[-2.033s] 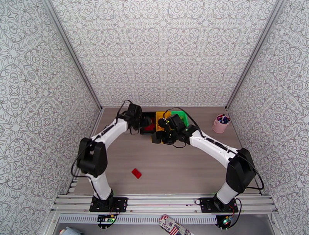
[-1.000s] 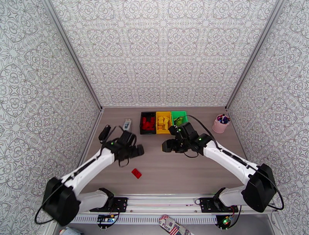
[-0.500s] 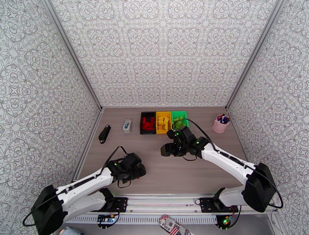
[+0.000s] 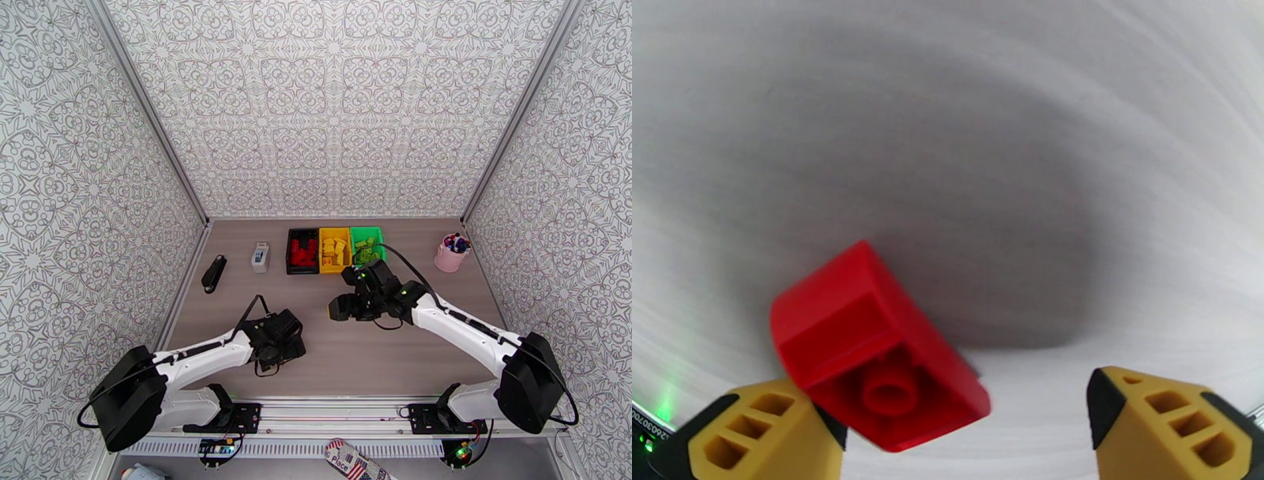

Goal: Sort the legos into containers by color

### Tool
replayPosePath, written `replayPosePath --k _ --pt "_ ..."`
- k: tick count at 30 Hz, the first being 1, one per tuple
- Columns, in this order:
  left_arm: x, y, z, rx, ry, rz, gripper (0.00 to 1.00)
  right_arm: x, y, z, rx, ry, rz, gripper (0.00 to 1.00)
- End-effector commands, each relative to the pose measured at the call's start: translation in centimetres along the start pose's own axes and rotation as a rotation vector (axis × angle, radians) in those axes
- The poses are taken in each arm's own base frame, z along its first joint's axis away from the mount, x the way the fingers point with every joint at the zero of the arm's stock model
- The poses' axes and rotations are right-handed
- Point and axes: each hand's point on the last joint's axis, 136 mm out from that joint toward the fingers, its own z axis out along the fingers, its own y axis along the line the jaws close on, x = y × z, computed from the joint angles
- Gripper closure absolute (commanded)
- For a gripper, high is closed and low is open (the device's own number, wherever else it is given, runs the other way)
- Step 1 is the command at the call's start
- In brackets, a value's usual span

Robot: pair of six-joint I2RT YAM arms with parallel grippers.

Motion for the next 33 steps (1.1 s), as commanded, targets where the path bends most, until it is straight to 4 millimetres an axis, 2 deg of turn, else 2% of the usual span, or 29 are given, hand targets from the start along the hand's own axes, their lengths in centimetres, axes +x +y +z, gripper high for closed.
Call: replayPosePath --k 1,6,12,20,25,28,31,33 --pt "-1.3 -1.2 -0.4 -0.002 -0.041 0.046 0.23 0.4 -0.4 0.1 0.019 -0.008 0.006 0.27" --pt "-0.7 0.4 -0.1 -0.103 -0.023 0.091 0.29 0.4 -0.5 0.0 0.022 -0.012 0.006 0.27" --pt "-0.9 1.5 -0.2 -0.173 -0.025 0.125 0.38 0.4 -0.5 0.3 0.017 -0.008 0.011 0.28" --pt "-1.0 1.0 0.3 -0.189 -0.009 0.167 0.55 0.4 -0.6 0.3 0.021 -0.009 0.015 0.28" --pt "-1.4 -0.8 0.1 -0.103 -0.014 0.174 0.64 0.4 -0.6 0.3 0.020 -0.007 0.013 0.29" --pt "-2.1 -2.5 -0.5 -0.018 -0.021 0.172 0.66 0.2 -0.3 0.4 0.014 -0.006 0.010 0.29" --pt "-3.7 -5.1 -1.7 0.125 -0.034 0.159 0.66 -0.3 0.3 0.8 -0.010 0.002 0.008 0.30" --pt "-5.5 -6.1 -2.6 0.186 -0.054 0.133 0.67 -0.9 0.9 1.1 -0.030 0.003 0.004 0.30"
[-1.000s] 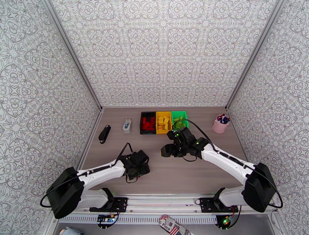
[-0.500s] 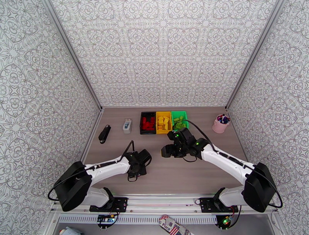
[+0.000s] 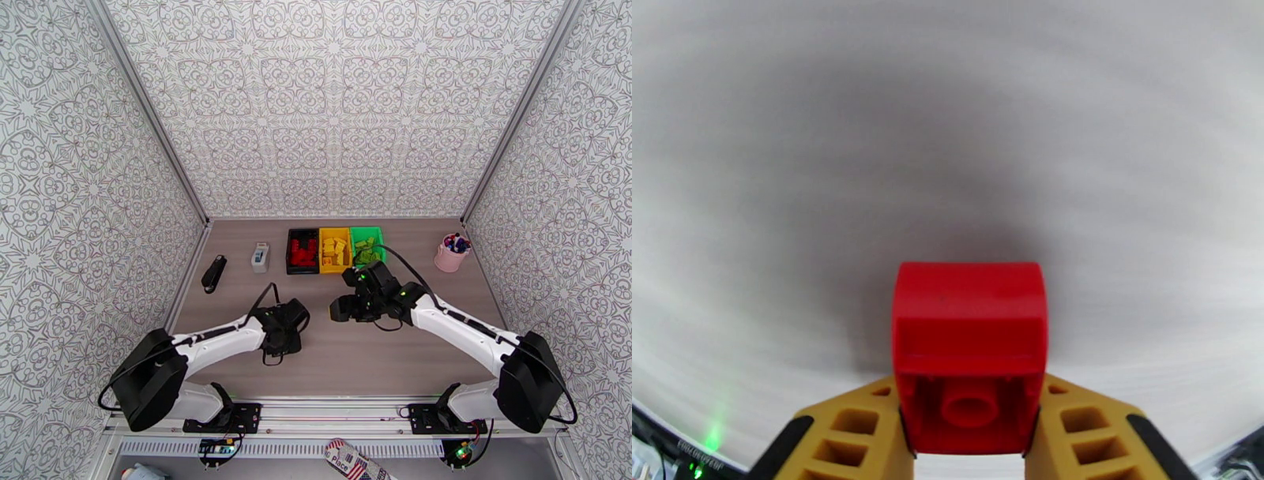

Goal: Sort the legos into containers by color

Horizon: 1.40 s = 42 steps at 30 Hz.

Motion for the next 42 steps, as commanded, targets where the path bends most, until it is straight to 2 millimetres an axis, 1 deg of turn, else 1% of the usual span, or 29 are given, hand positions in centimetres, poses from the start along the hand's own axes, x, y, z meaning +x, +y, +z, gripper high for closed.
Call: replayPosePath --k 1,5,8,9,12,14,15,16,18,19,20,21,24,25,27,29,31,34,35,37,39,42 --pt "-4.1 -4.1 -2.6 0.216 -0.066 0.000 0.67 -1.5 2.1 0.4 -0.059 -0.008 -0.015 0.30" --pt "-9.6 -5.5 -4.9 0.332 -0.122 -0.028 0.66 -3.5 3.5 0.6 -0.087 -0.017 -0.023 0.31" --pt "-14.3 -6.6 -6.7 0.360 -0.160 -0.007 0.65 -5.4 4.1 0.2 -0.101 -0.037 -0.021 0.31" --pt "-16.2 -7.0 -7.2 0.367 -0.175 -0.002 0.64 -6.1 4.1 0.0 -0.104 -0.046 -0.017 0.31" --pt "-21.4 -8.5 -8.0 0.404 -0.191 0.017 0.62 -7.6 3.9 -0.7 -0.101 -0.064 -0.007 0.31" --pt "-24.6 -9.4 -7.8 0.409 -0.197 0.030 0.60 -8.4 3.6 -1.2 -0.097 -0.078 -0.003 0.31" --pt "-26.1 -9.7 -7.3 0.401 -0.190 0.029 0.56 -8.7 3.4 -1.5 -0.093 -0.083 0.002 0.31" --pt "-27.6 -9.8 -6.9 0.395 -0.188 0.025 0.47 -8.8 3.1 -1.8 -0.087 -0.088 0.006 0.31" --pt "-29.8 -10.3 -6.3 0.400 -0.188 0.027 0.22 -9.1 2.3 -2.4 -0.076 -0.099 0.021 0.31" --pt "-30.5 -10.6 -6.1 0.400 -0.192 0.036 0.15 -9.0 1.9 -2.7 -0.072 -0.103 0.027 0.31" --pt "-30.9 -10.7 -6.0 0.395 -0.195 0.041 0.11 -8.9 1.7 -2.9 -0.067 -0.105 0.030 0.31" --pt "-31.2 -11.0 -6.4 0.400 -0.208 0.053 0.08 -8.7 1.2 -3.2 -0.058 -0.106 0.034 0.31" --pt "-30.6 -11.7 -8.1 0.412 -0.251 0.084 0.03 -7.8 0.0 -3.8 -0.023 -0.112 0.038 0.31" --pt "-30.2 -11.9 -9.1 0.420 -0.278 0.096 0.01 -7.6 -0.6 -4.0 -0.012 -0.114 0.043 0.31" --pt "-29.1 -11.9 -10.5 0.431 -0.320 0.125 0.01 -7.3 -1.5 -4.6 0.004 -0.128 0.051 0.31" --pt "-27.9 -11.7 -12.8 0.433 -0.384 0.157 0.01 -7.3 -2.3 -5.6 0.033 -0.151 0.049 0.30" --pt "-26.8 -10.8 -14.8 0.419 -0.453 0.176 0.01 -7.4 -3.1 -6.9 0.079 -0.185 0.041 0.29" --pt "-25.4 -9.2 -18.6 0.418 -0.572 0.186 0.01 -7.9 -4.2 -9.7 0.169 -0.259 0.032 0.28" --pt "-24.9 -8.6 -19.8 0.416 -0.606 0.186 0.01 -8.2 -4.5 -11.0 0.204 -0.298 0.029 0.27" --pt "-24.2 -7.2 -22.3 0.403 -0.688 0.180 0.01 -8.9 -5.1 -13.6 0.271 -0.381 0.025 0.26" --pt "-23.5 -6.2 -24.8 0.419 -0.785 0.185 0.01 -9.6 -6.0 -16.7 0.369 -0.494 0.032 0.25" --pt "-22.2 -4.8 -27.6 0.417 -0.935 0.235 0.01 -10.6 -6.8 -21.2 0.483 -0.691 0.044 0.21"
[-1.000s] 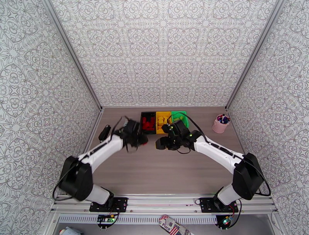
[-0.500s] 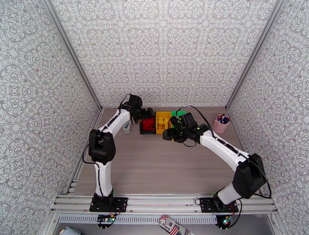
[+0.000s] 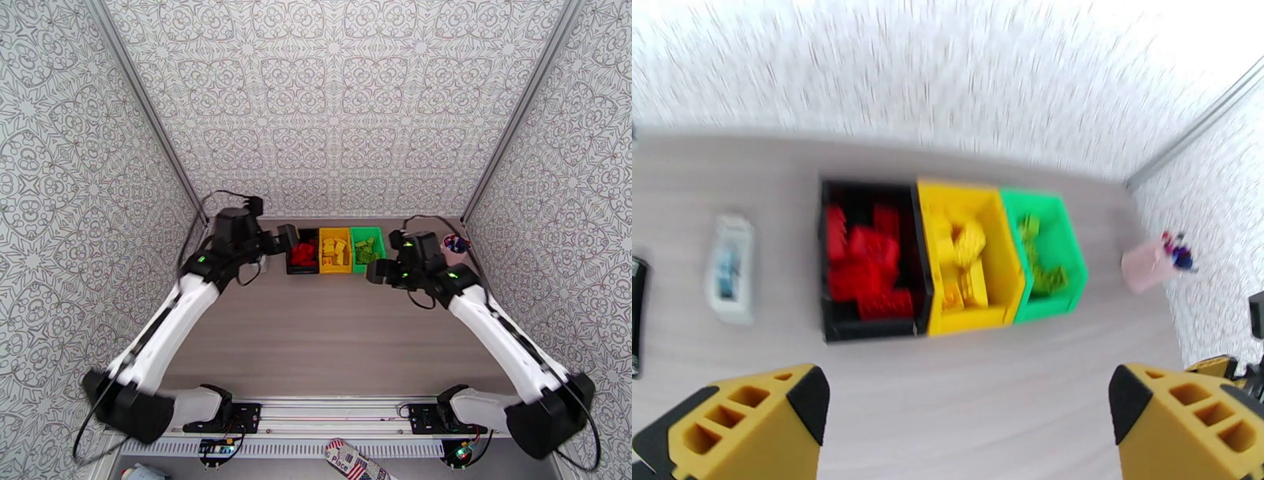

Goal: Sort the legos into containers by color

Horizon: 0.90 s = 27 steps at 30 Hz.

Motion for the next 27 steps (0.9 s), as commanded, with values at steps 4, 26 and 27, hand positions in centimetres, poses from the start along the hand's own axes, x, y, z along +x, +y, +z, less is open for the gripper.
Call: replayPosePath --k 4,26,27 --pt "-0.5 2.5 -4.6 -0.058 -0.343 0.152 0.01 -5.1 -5.6 -5.8 0.267 -0.468 0.042 0.11" --pt "11.9 25.0 -3.2 -0.684 -0.369 0.224 0.01 -0.7 -21.3 3.3 0.633 -0.628 -0.217 0.01" --pt "11.5 24.8 -2.4 -0.650 -0.372 0.244 0.01 -0.8 -21.4 3.7 0.625 -0.634 -0.231 0.01"
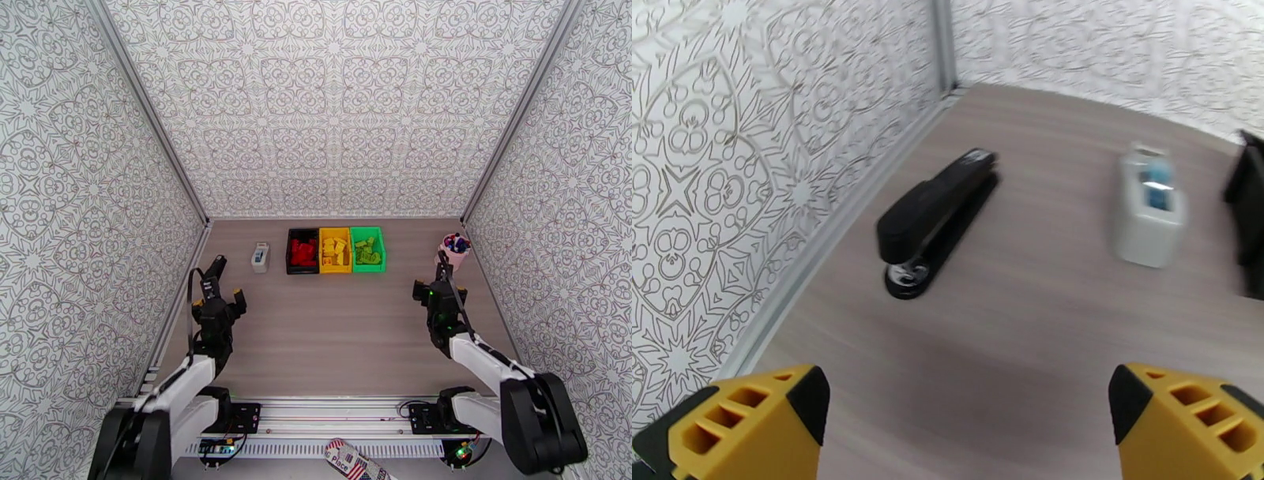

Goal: Sort the legos into containers by color

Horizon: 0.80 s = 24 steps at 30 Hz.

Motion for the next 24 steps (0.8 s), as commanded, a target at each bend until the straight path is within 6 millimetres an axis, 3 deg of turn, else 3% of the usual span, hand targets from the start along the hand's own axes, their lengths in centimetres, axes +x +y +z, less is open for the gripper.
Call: replayPosePath --k 1,5,6,8,16,24 --pt "-4.5 -2.1 0.8 0.110 -0.190 -0.012 0.01 -2.5 1.1 0.8 -0.065 -0.153 0.013 0.01" --pt "-4.3 -4.2 2.4 0.189 -0.249 0.045 0.01 -1.9 1.7 2.2 -0.131 -0.161 0.058 0.01" --pt "-3.2 -4.4 2.9 0.198 -0.233 0.048 0.01 -1.1 1.8 2.7 -0.143 -0.172 0.069 0.01" --pt "-3.4 -4.0 2.8 0.173 -0.300 0.044 0.01 -1.1 2.4 2.8 -0.176 -0.209 0.055 0.01" --pt "-2.7 -5.1 6.2 0.225 -0.090 0.054 0.01 -0.6 3.0 3.7 -0.197 -0.129 0.031 0.01" --pt "-2.7 -4.5 6.2 0.223 -0.091 0.032 0.01 -0.7 2.9 3.5 -0.194 -0.142 0.032 0.01"
